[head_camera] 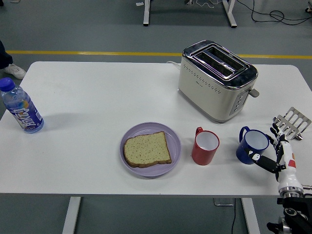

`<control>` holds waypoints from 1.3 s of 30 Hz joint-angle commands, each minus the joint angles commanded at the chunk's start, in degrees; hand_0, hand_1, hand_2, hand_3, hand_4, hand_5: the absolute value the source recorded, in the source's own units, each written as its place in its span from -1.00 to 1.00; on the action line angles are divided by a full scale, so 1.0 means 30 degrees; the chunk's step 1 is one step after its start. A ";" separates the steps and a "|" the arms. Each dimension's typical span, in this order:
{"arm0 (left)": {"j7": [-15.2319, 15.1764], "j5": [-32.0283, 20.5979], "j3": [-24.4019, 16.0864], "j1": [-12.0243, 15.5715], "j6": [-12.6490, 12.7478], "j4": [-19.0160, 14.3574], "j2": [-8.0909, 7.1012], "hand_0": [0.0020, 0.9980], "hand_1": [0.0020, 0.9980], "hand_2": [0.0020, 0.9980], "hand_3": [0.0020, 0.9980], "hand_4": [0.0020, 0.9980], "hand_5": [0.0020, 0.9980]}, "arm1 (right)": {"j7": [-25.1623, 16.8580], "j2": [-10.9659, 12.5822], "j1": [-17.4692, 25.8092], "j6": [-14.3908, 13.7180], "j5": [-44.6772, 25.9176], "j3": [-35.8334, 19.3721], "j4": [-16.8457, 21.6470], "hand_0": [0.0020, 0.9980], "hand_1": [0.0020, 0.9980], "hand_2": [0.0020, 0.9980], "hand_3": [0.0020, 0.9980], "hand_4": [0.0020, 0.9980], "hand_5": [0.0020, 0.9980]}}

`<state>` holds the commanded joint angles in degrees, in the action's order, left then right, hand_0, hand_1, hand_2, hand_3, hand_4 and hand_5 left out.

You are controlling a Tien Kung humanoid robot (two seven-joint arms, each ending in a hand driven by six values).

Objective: Pick up the cup,pour liquid into bread,place the cup on the desk

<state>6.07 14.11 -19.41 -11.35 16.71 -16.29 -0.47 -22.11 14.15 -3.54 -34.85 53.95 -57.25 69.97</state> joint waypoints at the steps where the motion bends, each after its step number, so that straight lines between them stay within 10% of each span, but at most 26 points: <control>1: -0.0008 -0.0025 0.0011 -0.0005 0.0002 -0.0001 -0.0001 0.36 0.37 0.40 0.08 -0.50 1.00 | -0.0013 -0.0023 -0.0065 0.0003 -0.0024 0.0036 -0.0071 0.94 0.71 0.89 0.88 1.00 -1.00; 39: 0.0127 0.0106 -0.0176 0.0090 -0.0016 0.0002 0.0156 0.36 0.37 0.40 0.08 -0.50 1.00 | -0.1617 -0.0413 -0.1289 0.0187 -0.2113 0.1417 -0.2042 0.91 0.67 0.84 0.82 1.00 -1.00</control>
<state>6.45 14.42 -19.94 -11.08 16.66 -16.28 0.00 -26.96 12.91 -7.41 -34.29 47.61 -53.00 63.84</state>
